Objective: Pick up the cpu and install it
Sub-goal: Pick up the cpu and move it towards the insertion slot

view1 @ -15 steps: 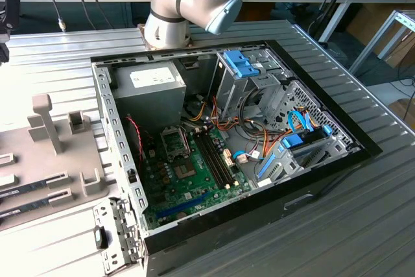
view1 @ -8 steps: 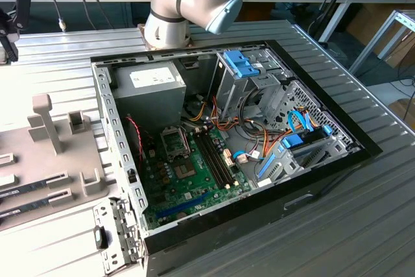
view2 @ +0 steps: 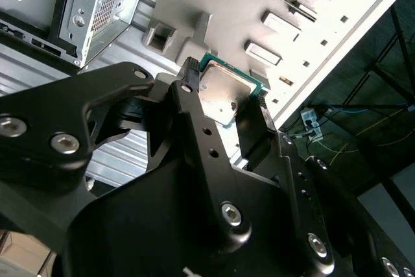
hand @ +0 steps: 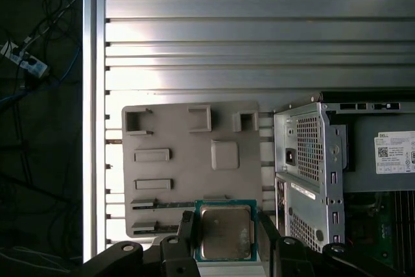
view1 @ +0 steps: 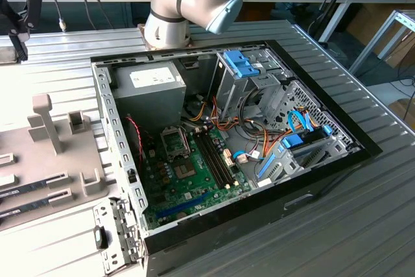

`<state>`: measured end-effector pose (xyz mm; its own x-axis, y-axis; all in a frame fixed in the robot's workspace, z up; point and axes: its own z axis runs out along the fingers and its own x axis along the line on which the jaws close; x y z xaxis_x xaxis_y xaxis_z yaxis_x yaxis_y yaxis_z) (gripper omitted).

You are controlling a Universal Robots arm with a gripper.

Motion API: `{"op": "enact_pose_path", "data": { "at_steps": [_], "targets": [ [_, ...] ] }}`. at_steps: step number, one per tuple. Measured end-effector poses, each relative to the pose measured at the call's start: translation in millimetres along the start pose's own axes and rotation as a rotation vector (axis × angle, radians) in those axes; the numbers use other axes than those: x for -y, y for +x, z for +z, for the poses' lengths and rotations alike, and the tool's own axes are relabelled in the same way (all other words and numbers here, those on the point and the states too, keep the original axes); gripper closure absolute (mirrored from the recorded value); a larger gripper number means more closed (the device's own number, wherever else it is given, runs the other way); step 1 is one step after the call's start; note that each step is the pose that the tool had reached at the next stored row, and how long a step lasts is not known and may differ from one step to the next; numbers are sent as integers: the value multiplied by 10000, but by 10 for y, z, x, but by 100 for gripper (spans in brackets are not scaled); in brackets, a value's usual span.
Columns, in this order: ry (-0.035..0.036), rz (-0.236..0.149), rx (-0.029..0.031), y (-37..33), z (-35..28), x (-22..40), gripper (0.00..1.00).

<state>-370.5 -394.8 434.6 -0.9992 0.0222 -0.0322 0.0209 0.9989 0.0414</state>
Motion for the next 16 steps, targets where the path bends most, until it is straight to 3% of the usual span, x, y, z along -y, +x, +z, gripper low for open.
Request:
{"op": "enact_pose_path", "data": {
  "at_steps": [16],
  "targets": [
    [-1, 0, 1, -176, 8, -3, 53]
  ]
}}
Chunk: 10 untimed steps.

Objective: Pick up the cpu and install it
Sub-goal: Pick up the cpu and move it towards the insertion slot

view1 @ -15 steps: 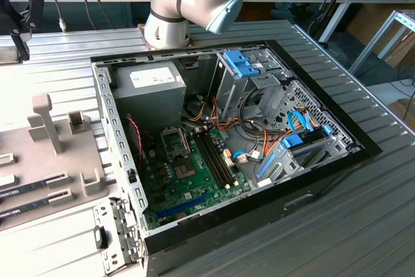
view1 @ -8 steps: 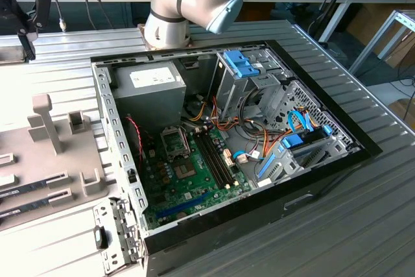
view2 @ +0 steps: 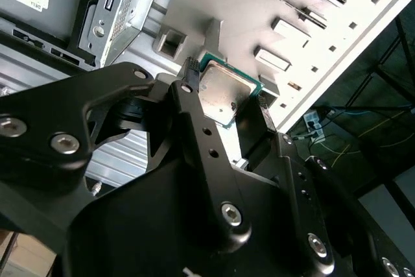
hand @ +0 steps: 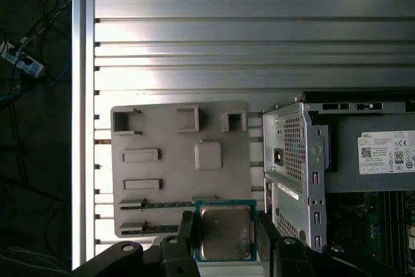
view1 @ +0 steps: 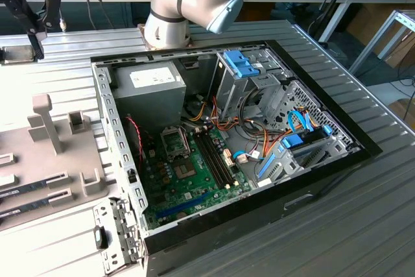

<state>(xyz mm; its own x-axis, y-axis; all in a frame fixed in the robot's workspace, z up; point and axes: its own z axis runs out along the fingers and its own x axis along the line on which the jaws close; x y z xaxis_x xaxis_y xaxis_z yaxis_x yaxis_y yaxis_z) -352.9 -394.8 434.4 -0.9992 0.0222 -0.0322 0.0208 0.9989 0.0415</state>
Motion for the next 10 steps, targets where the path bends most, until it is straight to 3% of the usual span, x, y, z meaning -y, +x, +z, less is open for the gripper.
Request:
{"op": "enact_pose_path", "data": {
  "at_steps": [10],
  "targets": [
    [1, 0, -1, -95, 4, -2, 53]
  ]
}}
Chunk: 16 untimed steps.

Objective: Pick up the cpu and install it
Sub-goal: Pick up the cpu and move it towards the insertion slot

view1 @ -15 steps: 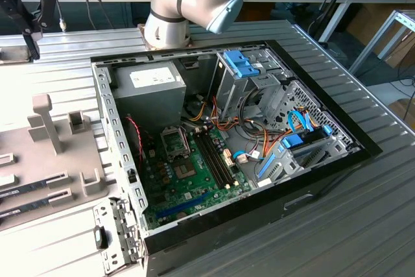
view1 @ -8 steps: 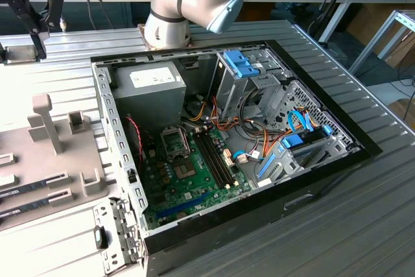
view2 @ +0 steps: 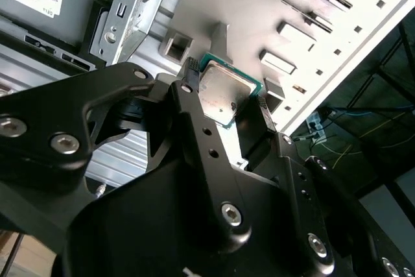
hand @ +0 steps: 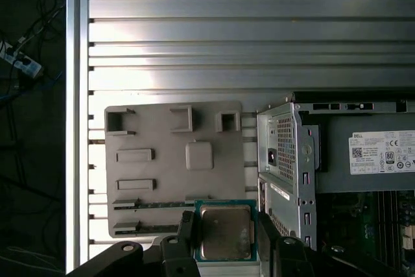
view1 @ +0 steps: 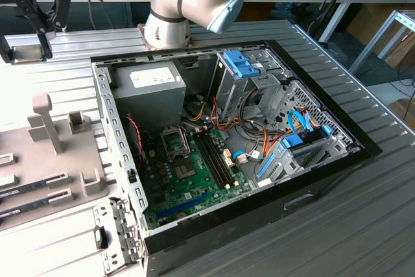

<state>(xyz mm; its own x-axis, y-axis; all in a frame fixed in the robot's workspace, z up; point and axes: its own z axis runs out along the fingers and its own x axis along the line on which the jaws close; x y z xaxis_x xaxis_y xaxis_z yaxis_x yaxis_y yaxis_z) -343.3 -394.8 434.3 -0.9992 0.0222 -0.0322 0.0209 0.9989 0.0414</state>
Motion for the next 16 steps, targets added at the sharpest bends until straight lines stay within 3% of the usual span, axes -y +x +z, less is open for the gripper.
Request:
{"op": "enact_pose_path", "data": {
  "at_steps": [16],
  "targets": [
    [0, 0, 0, -192, 9, -4, 53]
  ]
}}
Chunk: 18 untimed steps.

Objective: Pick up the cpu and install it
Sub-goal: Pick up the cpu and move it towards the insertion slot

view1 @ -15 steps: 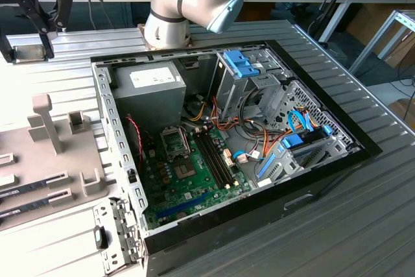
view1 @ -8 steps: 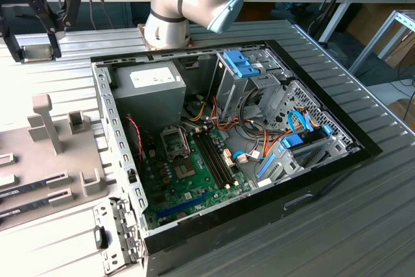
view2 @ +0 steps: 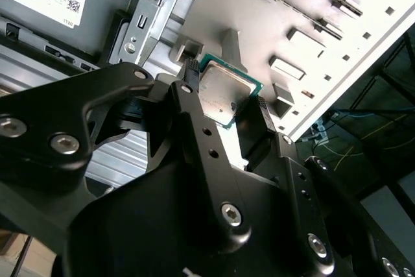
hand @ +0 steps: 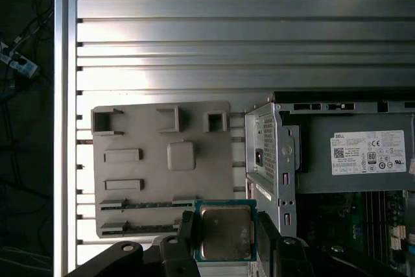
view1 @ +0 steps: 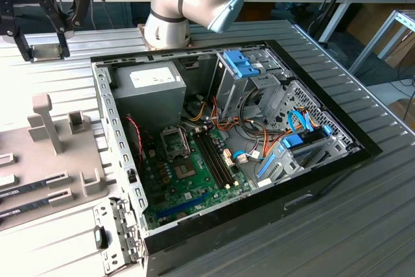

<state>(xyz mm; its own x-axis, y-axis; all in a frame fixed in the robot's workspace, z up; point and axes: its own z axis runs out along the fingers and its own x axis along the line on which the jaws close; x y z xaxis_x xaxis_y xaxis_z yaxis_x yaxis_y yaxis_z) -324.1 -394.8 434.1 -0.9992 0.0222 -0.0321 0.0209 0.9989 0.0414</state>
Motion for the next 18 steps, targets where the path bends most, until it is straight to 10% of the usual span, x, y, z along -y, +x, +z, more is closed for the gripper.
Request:
{"op": "enact_pose_path", "data": {
  "at_steps": [18],
  "targets": [
    [-1, 0, 1, -269, 12, -5, 53]
  ]
}}
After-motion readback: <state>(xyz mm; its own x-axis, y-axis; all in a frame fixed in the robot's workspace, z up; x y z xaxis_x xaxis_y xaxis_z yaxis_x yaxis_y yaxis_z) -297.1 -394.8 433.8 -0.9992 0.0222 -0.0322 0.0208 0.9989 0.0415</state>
